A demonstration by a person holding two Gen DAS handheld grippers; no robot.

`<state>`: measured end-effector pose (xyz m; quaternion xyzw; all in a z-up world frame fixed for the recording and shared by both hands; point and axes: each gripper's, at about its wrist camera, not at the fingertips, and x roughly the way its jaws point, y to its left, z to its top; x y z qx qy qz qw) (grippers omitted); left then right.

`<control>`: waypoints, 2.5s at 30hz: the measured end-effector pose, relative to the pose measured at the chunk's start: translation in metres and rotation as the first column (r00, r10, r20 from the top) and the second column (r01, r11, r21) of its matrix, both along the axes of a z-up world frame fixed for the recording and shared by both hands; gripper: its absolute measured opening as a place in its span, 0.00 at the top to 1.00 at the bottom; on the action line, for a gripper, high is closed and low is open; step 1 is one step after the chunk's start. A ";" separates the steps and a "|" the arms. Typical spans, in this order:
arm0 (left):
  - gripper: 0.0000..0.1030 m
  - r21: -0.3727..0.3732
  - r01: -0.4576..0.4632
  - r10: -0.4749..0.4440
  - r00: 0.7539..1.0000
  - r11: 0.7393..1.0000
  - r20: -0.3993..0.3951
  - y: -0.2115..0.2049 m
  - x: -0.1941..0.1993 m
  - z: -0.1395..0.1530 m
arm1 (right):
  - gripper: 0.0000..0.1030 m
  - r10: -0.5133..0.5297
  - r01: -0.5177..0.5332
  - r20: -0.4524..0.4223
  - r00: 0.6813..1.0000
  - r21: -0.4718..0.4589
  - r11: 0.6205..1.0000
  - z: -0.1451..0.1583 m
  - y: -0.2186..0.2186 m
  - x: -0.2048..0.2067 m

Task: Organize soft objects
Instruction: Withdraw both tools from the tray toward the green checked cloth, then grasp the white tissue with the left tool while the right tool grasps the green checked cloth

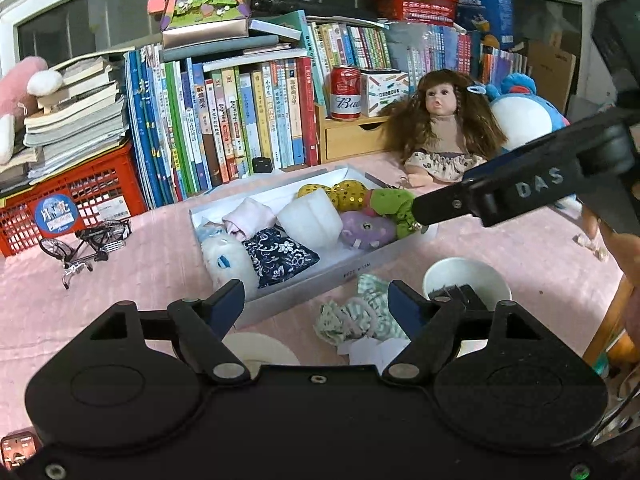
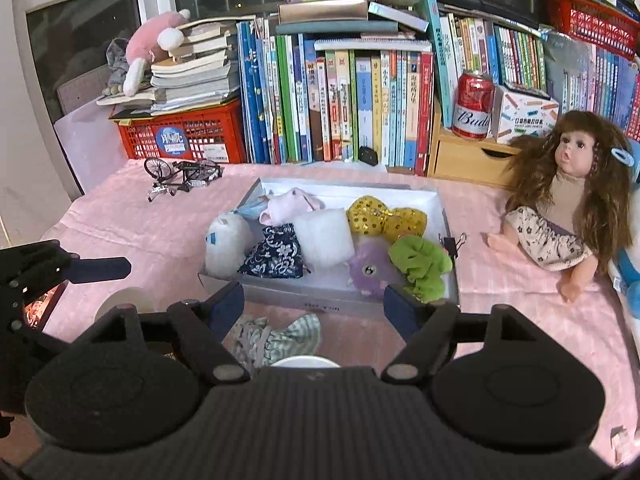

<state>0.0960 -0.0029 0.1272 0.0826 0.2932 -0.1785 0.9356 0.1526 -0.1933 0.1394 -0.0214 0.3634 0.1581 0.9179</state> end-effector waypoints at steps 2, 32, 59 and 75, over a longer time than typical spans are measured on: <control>0.26 0.007 -0.003 0.003 1.000 1.000 0.008 -0.001 -0.005 -0.003 | 0.17 0.001 -0.001 -0.011 1.000 -0.006 1.000 -0.003 0.002 0.001; 0.64 -0.146 -0.205 0.214 0.976 0.968 0.043 -0.035 -0.059 -0.103 | 0.43 0.063 -0.086 -0.231 0.971 -0.090 0.992 -0.049 0.054 0.041; 0.48 -0.348 -0.298 0.302 0.952 0.889 -0.044 -0.035 -0.025 -0.127 | 0.43 0.100 -0.168 -0.351 0.931 -0.170 0.971 -0.081 0.081 0.066; 0.74 -0.347 -0.298 0.301 0.953 0.889 -0.049 -0.035 -0.029 -0.132 | 0.52 0.090 -0.172 -0.372 0.924 -0.193 0.966 -0.100 0.093 0.067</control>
